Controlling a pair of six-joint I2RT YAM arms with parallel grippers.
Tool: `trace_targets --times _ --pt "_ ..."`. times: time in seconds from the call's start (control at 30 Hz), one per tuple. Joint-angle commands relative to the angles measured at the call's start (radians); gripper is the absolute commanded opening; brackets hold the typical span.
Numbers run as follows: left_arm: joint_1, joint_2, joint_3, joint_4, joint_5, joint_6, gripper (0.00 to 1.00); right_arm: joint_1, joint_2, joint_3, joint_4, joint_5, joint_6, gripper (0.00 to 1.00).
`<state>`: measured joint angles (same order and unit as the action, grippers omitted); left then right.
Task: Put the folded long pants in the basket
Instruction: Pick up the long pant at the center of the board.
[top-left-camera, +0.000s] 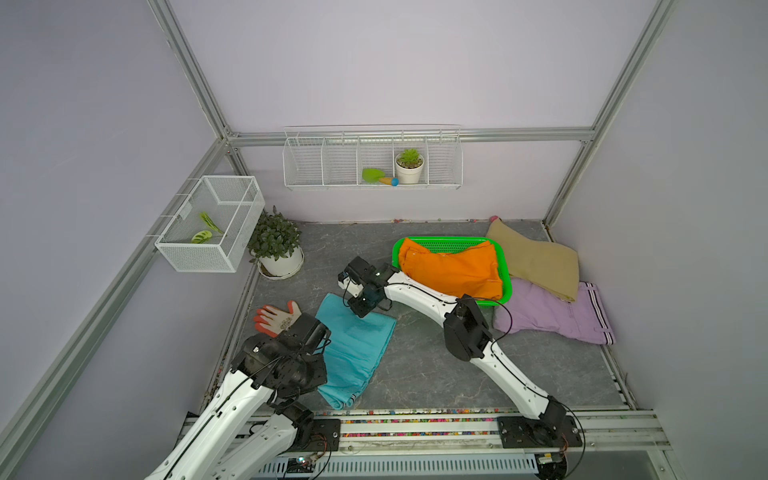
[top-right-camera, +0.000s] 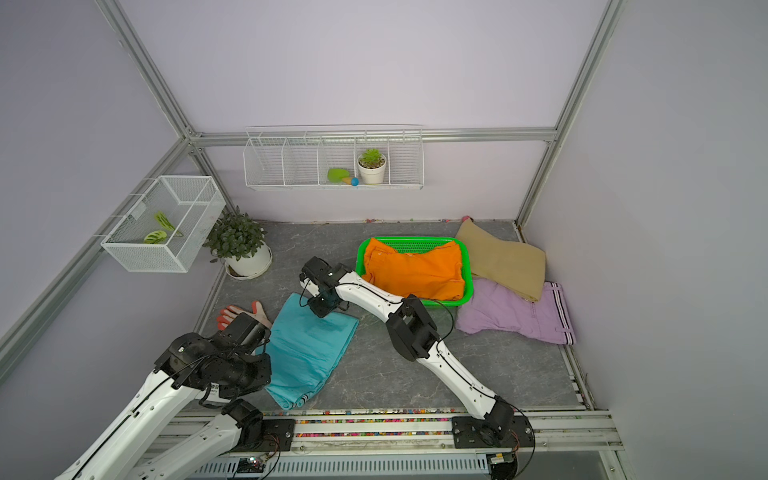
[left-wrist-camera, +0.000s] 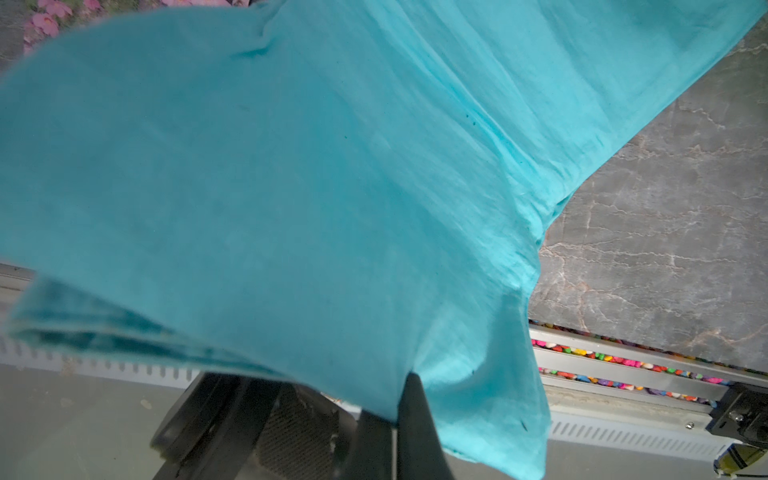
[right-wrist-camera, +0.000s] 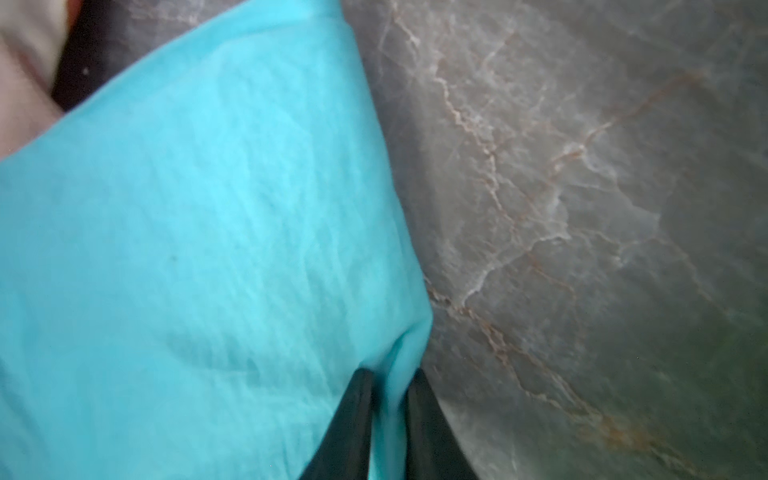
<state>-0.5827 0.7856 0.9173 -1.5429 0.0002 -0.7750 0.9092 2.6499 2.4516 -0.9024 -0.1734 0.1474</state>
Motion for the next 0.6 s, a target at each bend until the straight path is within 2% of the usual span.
trace_targets --times 0.0,0.07,0.33,0.57 --pt "0.004 -0.003 0.008 0.013 -0.012 0.012 0.00 0.008 0.038 -0.016 -0.107 -0.032 0.007 0.08" --pt "0.004 -0.005 0.007 0.016 -0.009 0.011 0.00 0.009 0.017 -0.016 -0.104 -0.035 0.009 0.00" --pt "0.003 -0.025 0.047 0.041 0.006 0.006 0.00 0.005 -0.195 -0.050 -0.042 -0.061 0.020 0.00" --pt "0.004 -0.022 0.158 0.090 0.006 0.009 0.00 -0.031 -0.438 -0.227 0.002 -0.049 0.043 0.00"
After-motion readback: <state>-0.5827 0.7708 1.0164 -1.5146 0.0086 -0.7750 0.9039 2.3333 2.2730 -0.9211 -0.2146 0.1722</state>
